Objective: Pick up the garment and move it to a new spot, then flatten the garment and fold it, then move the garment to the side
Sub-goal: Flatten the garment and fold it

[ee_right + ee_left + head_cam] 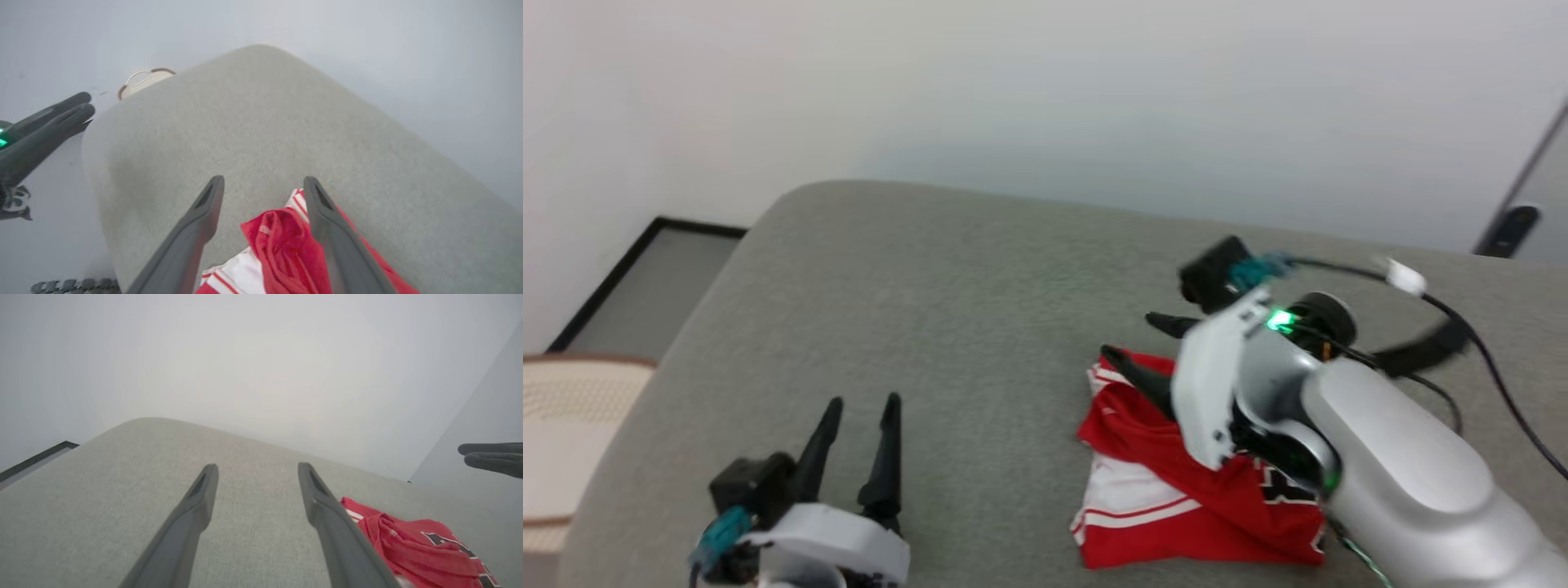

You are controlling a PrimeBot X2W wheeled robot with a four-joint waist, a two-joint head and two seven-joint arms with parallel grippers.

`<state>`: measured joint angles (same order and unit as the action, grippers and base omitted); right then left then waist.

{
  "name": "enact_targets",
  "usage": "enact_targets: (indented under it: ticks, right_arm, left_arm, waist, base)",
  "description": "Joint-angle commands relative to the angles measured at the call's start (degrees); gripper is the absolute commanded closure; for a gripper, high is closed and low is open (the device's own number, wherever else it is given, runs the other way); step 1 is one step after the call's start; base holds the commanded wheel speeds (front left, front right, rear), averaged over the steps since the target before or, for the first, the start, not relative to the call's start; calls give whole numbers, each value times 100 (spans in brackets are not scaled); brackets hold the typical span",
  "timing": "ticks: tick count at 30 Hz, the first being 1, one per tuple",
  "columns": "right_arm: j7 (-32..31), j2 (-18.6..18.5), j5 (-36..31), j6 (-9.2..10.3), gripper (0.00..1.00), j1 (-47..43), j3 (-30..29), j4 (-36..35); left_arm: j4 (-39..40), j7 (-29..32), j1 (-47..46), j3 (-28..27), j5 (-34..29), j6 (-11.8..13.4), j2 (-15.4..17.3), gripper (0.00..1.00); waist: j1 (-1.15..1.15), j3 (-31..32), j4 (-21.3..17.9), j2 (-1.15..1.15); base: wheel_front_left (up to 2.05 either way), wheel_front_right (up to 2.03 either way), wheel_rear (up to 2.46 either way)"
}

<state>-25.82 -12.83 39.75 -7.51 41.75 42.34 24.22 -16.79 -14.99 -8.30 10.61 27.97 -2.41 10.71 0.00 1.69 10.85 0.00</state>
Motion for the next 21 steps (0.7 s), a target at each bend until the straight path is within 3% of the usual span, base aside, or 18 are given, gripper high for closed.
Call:
enact_targets:
  ticks: [1, 5, 10, 16, 21]
  right_arm:
    - [328, -149, -17, 5, 0, -158, 95, -171]
    - [1516, -623, -292, 6, 0, -464, 184, -529]
    - [2686, -1070, -807, 6, 0, -968, -116, -555]
    - [3758, -1238, -1385, 6, 0, -1658, -1049, -504]
    - [4060, -1178, -1931, 6, 0, -2357, -2051, -569]
  left_arm:
    - [64, -16, 139, -73, -57, 65, -17, 0]
    - [270, -10, 388, -272, -242, 227, -40, 0]
    - [518, -10, 680, -520, -486, 348, -116, 0]
    - [809, -10, 972, -771, -798, 220, -228, 0]
    - [972, -10, 1153, -981, -916, 18, -391, 0]
  waist:
    - [0, 110, -367, 0]
    - [0, 147, -661, 0]
    - [0, 200, -991, 0]
    - [0, 212, -1327, 0]
    - [0, 198, -1470, 0]
  base:
    - [0, 0, 0]
    - [0, 0, 0]
    - [0, 0, 0]
    - [0, 0, 0]
    - [0, 0, 0]
